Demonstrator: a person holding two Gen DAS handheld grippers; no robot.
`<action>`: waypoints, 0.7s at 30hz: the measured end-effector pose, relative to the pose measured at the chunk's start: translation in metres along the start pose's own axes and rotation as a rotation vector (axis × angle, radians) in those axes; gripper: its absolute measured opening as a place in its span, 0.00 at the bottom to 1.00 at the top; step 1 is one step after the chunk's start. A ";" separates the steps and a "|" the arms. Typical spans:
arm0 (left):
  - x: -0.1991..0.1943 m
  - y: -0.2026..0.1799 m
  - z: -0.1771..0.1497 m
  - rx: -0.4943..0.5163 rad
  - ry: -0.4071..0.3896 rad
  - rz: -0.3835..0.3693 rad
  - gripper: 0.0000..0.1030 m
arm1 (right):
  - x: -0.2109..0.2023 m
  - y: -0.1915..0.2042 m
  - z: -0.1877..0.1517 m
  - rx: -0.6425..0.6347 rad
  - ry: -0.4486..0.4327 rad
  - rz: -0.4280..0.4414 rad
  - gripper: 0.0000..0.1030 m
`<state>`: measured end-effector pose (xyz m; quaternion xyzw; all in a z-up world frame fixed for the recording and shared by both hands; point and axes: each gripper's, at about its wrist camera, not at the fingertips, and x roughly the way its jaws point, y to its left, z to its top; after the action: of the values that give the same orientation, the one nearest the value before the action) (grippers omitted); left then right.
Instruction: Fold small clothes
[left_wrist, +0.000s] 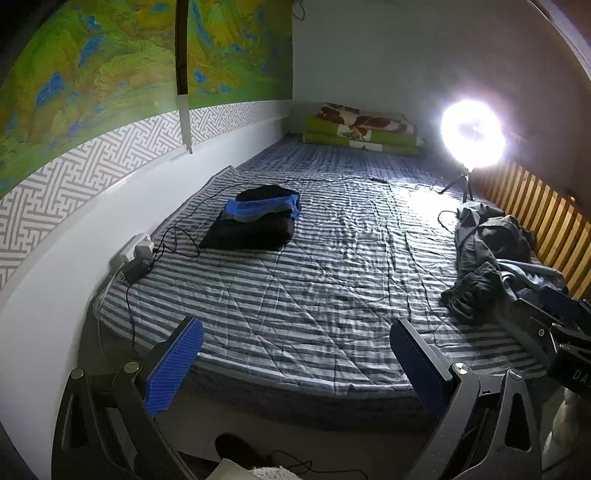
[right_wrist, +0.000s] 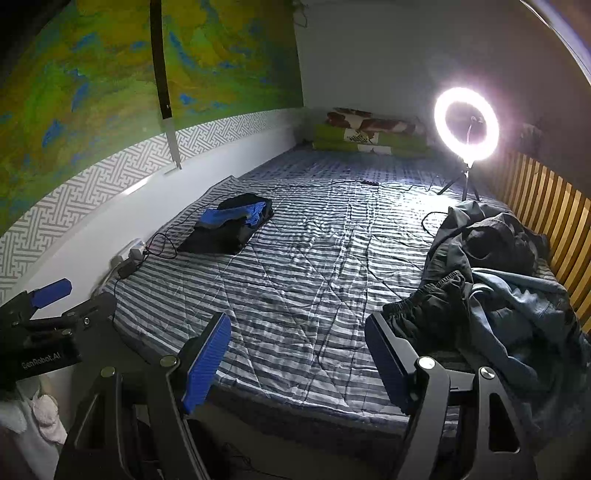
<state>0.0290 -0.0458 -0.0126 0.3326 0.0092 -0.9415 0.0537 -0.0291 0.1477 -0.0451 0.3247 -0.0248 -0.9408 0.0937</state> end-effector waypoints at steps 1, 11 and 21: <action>0.000 0.000 0.000 0.001 0.000 0.000 0.99 | 0.000 0.000 0.000 -0.001 -0.001 0.000 0.69; 0.001 0.001 0.000 -0.001 0.002 -0.001 0.99 | 0.001 -0.002 -0.001 0.003 0.004 0.000 0.69; 0.003 0.003 0.001 -0.002 0.003 -0.006 0.99 | 0.001 -0.002 -0.001 0.004 0.004 0.000 0.69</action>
<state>0.0266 -0.0492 -0.0136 0.3337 0.0112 -0.9412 0.0513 -0.0296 0.1493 -0.0473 0.3267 -0.0263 -0.9402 0.0930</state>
